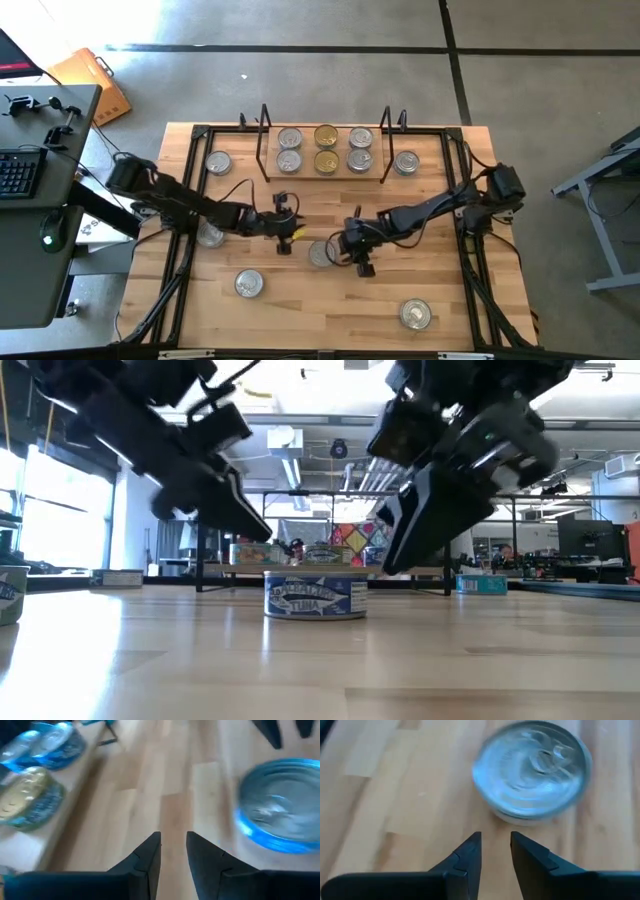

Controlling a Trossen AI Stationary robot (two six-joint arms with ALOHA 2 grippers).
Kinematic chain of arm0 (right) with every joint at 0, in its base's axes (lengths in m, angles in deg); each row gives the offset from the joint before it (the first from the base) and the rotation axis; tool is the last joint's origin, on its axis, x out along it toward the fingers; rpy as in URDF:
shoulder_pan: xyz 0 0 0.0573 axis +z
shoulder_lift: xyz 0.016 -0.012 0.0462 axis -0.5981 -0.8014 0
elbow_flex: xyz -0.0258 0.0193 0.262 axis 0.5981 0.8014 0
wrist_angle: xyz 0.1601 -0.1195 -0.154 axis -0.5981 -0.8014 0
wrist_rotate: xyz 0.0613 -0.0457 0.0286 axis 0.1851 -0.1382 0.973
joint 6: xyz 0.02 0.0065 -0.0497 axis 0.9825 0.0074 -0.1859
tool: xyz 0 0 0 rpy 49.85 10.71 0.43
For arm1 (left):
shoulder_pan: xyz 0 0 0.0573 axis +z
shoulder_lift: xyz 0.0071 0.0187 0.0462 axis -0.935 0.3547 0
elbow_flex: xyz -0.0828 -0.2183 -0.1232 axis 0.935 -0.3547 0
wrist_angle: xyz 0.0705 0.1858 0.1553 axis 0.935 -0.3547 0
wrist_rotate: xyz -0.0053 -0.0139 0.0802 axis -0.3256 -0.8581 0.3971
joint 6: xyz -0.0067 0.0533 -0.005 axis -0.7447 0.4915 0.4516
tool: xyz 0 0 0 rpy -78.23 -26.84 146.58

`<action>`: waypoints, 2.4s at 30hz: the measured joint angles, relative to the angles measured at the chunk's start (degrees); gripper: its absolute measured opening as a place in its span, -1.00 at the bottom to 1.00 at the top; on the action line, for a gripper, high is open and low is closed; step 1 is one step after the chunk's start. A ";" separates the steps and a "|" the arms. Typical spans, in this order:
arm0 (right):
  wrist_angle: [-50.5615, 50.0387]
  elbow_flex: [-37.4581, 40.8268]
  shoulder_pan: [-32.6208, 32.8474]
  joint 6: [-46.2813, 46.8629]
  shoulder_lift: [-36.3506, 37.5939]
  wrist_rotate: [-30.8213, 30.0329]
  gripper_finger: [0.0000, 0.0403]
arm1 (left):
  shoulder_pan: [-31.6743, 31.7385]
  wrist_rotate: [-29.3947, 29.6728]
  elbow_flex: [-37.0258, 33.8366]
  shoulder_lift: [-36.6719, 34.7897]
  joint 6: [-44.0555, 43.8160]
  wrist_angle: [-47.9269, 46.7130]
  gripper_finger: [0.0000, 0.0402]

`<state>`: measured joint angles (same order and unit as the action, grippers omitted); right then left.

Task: Stack canned seafood by type on shelf
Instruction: Stack the blue tuna can on top of the blue tuna can on the shelf

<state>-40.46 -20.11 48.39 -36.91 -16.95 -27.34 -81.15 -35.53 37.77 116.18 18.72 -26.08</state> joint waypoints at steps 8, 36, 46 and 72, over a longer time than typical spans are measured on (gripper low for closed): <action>12.11 -0.02 5.78 -10.47 -2.14 -6.09 -0.50 | -4.46 -9.48 -0.03 1.76 1.50 4.93 -0.58; 19.47 0.01 -1.96 -20.17 -8.30 -16.99 -0.18 | -1.01 -14.42 -0.01 10.03 24.55 12.17 -0.26; 17.39 0.02 -0.18 -16.79 -0.52 -16.30 -0.18 | 0.73 -17.05 0.23 13.60 21.60 12.41 -0.56; 13.62 0.00 2.00 -28.41 -2.90 -28.07 0.29 | 7.59 -29.16 -0.16 7.09 1.09 17.41 -1.00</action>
<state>-26.84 -20.11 50.39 -65.32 -19.85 -55.41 -73.56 -64.69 37.60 123.26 19.81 -8.67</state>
